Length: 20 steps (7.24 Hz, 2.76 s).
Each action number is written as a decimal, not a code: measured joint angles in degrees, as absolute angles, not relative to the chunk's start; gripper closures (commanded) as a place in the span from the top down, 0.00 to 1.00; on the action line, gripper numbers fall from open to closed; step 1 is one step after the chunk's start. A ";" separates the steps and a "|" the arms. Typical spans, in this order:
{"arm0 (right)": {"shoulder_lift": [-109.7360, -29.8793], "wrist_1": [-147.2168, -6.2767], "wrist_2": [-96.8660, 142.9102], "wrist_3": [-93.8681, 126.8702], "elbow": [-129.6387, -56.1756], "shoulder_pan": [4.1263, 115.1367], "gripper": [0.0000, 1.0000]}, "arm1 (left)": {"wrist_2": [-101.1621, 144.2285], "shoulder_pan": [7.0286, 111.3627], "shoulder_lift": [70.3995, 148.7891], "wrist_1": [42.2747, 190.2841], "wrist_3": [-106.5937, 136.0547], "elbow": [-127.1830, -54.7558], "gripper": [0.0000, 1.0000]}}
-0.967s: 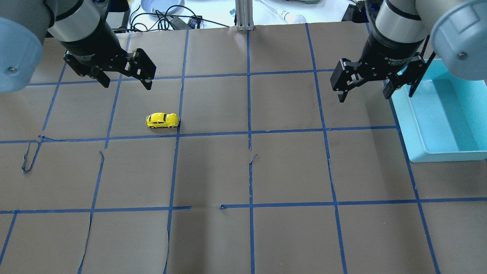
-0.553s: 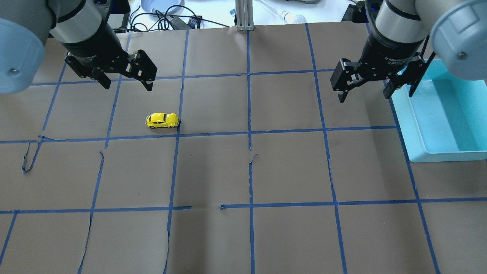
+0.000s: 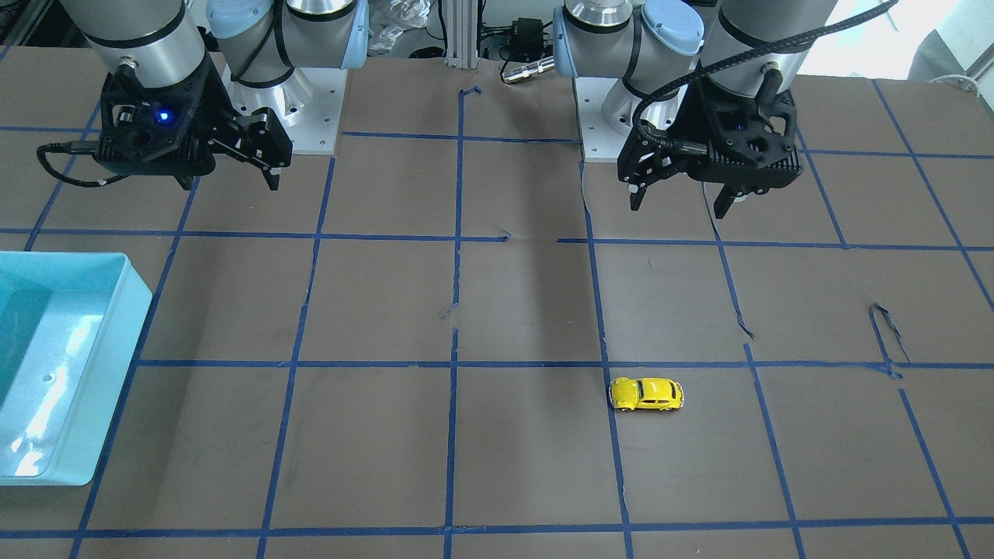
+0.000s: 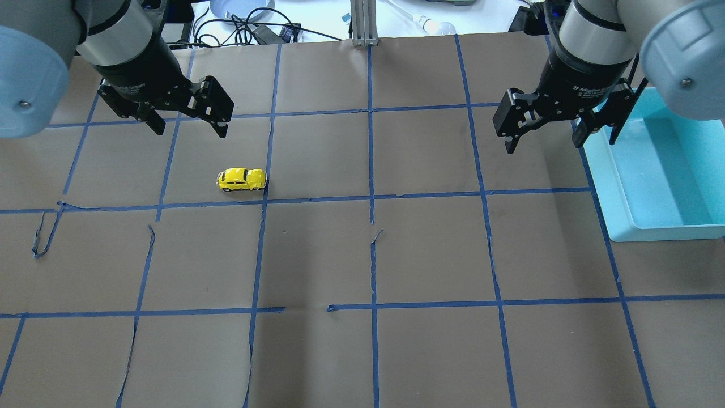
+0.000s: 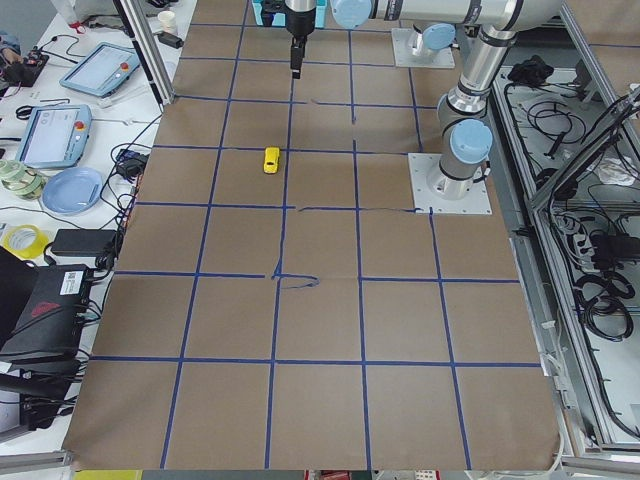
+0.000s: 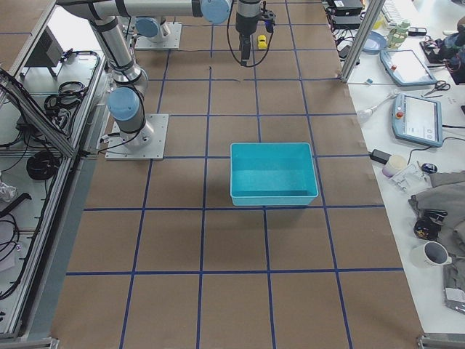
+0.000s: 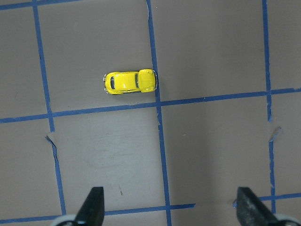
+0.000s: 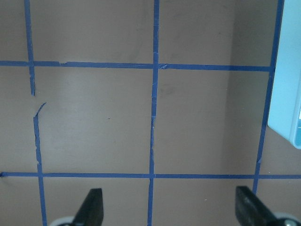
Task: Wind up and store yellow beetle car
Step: 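Move the left gripper down over the yellow toy beetle car, then lower the left gripper and close it on the yellow car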
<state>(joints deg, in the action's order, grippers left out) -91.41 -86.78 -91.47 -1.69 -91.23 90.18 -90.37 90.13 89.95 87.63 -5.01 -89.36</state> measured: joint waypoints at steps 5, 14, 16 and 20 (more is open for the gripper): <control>-91.35 -86.76 -91.51 -1.67 -91.23 90.18 1.00 | -90.20 90.13 91.85 85.95 -6.50 -89.46 1.00; -91.46 -86.73 -91.62 -1.76 -91.23 90.18 1.00 | -90.57 89.90 100.18 67.49 -20.52 -100.50 1.00; -91.49 -86.67 -91.59 -1.76 -91.23 90.18 1.00 | -91.60 89.91 100.99 63.64 -32.29 -100.59 1.00; -91.45 -86.61 -91.66 -1.83 -91.23 90.18 1.00 | -95.36 89.76 103.82 61.74 -62.11 -101.74 1.00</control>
